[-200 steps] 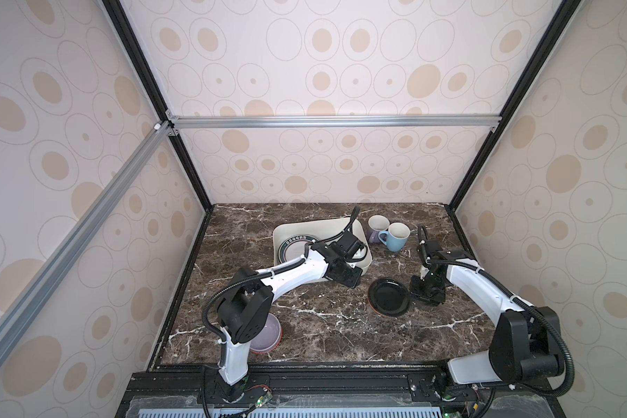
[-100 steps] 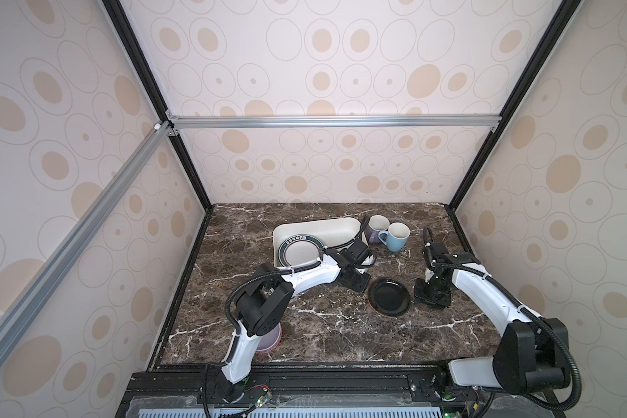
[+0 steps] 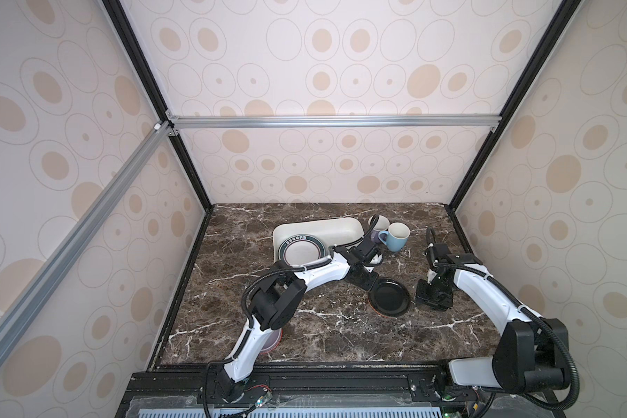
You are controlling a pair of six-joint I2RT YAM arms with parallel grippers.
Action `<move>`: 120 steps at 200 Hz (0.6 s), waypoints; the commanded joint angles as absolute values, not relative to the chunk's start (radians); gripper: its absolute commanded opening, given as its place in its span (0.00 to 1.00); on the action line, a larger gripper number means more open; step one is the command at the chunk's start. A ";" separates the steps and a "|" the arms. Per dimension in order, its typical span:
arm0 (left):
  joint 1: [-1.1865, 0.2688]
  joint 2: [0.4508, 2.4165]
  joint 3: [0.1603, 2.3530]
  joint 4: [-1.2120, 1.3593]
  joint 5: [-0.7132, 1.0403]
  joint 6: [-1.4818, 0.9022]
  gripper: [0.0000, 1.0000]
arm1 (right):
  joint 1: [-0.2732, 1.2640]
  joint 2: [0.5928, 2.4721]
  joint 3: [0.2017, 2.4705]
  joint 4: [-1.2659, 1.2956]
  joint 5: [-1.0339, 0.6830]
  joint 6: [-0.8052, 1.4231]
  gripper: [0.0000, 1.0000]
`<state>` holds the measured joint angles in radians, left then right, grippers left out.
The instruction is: Place the mixed dishes into the plastic bin
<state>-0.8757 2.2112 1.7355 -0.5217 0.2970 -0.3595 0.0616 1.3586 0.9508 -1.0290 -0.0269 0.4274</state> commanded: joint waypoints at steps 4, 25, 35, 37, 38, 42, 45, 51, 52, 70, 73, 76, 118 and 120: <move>-0.885 2.248 1.802 -0.590 0.289 -0.331 0.61 | 0.049 1.364 0.940 -1.045 -0.029 0.417 0.47; -0.886 2.271 1.828 -0.605 0.287 -0.321 0.63 | 0.043 1.372 0.946 -1.046 -0.029 0.414 0.47; -0.886 2.278 1.835 -0.606 0.288 -0.321 0.63 | 0.042 1.376 0.949 -1.047 -0.029 0.413 0.47; -0.887 2.280 1.837 -0.607 0.289 -0.320 0.63 | 0.042 1.376 0.949 -1.048 -0.029 0.413 0.47; -0.888 2.281 1.838 -0.607 0.289 -0.319 0.63 | 0.042 1.376 0.949 -1.048 -0.029 0.413 0.47; -0.887 2.284 1.841 -0.610 0.290 -0.317 0.63 | 0.041 1.377 0.951 -1.049 -0.029 0.411 0.47; -0.887 2.286 1.844 -0.611 0.290 -0.318 0.63 | 0.040 1.377 0.951 -1.048 -0.028 0.411 0.47; -0.887 2.290 1.848 -0.612 0.291 -0.315 0.62 | 0.038 1.377 0.951 -1.049 -0.028 0.411 0.47; -0.887 2.291 1.849 -0.612 0.291 -0.316 0.62 | 0.038 1.377 0.950 -1.049 -0.028 0.411 0.47; -0.887 2.302 1.853 -0.616 0.289 -0.314 0.56 | 0.036 1.378 0.952 -1.052 -0.026 0.411 0.47; -0.887 2.302 1.854 -0.617 0.290 -0.313 0.56 | 0.035 1.378 0.952 -1.051 -0.026 0.410 0.47; -0.887 2.303 1.853 -0.616 0.290 -0.313 0.55 | 0.034 1.378 0.953 -1.051 -0.026 0.410 0.47; -0.887 2.306 1.850 -0.621 0.276 -0.316 0.32 | 0.028 1.378 0.963 -1.063 -0.021 0.402 0.47; -0.887 2.305 1.850 -0.621 0.276 -0.316 0.31 | 0.028 1.377 0.963 -1.063 -0.021 0.402 0.47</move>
<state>-0.8883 2.2906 1.8172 -0.5911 0.2893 -0.3305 0.0368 1.3720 0.9485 -1.0298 -0.0280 0.4133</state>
